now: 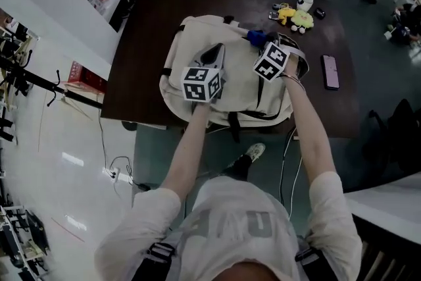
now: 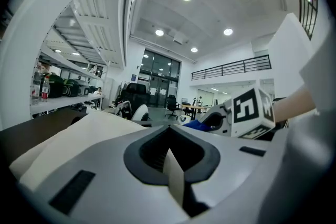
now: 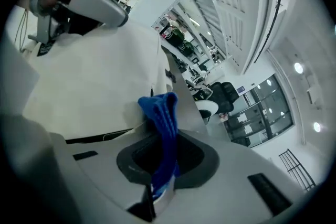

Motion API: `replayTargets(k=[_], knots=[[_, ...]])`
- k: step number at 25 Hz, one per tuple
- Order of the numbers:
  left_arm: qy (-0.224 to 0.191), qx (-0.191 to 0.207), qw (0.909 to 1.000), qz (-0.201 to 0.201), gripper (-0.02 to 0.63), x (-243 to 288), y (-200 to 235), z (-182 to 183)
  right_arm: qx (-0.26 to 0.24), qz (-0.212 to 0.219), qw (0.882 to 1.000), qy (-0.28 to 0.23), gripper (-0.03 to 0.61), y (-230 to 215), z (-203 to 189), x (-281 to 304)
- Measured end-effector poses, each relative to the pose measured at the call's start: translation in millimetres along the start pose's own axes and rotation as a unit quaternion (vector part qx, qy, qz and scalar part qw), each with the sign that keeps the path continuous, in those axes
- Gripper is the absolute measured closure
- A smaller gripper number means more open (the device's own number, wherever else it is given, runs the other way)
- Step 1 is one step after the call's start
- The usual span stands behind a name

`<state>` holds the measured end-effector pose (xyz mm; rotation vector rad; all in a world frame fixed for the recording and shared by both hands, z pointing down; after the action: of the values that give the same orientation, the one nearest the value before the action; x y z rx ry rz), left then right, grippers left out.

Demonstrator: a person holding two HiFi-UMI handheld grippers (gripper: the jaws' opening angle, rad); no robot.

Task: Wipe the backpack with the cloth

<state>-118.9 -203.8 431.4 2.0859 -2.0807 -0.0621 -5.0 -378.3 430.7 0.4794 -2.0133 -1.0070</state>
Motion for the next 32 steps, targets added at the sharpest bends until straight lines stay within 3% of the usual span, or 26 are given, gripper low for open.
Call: replayTargets(k=[6,8,13,18,27,32], knots=[[-0.005,-0.013,0.9999,0.003,0.609,2.8,1.9,0.7,0.069,0.013,0.997,-0.01,0.537,14.0,-5.8,15.3],[-0.005,-0.011,0.9999,0.009,0.609,3.0,2.4,0.2,0.052,0.019,0.998,-0.026,0.537,18.2,-5.8,8.2],[0.0,-0.001,0.9998,0.02,0.609,2.4,-0.1,-0.6,-0.076,0.017,0.996,-0.036,0.537,42.8,-1.6,-10.9],[-0.002,-0.003,0.9999,0.015,0.609,2.5,-0.1,-1.3,-0.115,0.021,0.992,-0.043,0.537,64.2,-1.1,-36.0],[-0.003,0.003,1.0,-0.004,0.609,0.2,0.4,-1.0,-0.108,0.032,0.993,-0.036,0.537,126.3,-3.7,-89.4],[-0.016,0.002,0.9994,-0.032,0.609,-19.9,-23.3,0.9,-0.089,0.031,0.995,-0.027,0.537,148.6,-6.8,-115.1]])
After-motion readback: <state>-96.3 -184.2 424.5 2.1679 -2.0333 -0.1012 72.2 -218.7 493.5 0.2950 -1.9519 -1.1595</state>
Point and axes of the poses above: the fingertips, and each gripper's own axes: x forward along the fingers, y to its left, z out of its top, the point moved 10 cm from there along -x, backward along the fingers, and after that the axes turned 8 degrees about -z, right-handed, at the moved point
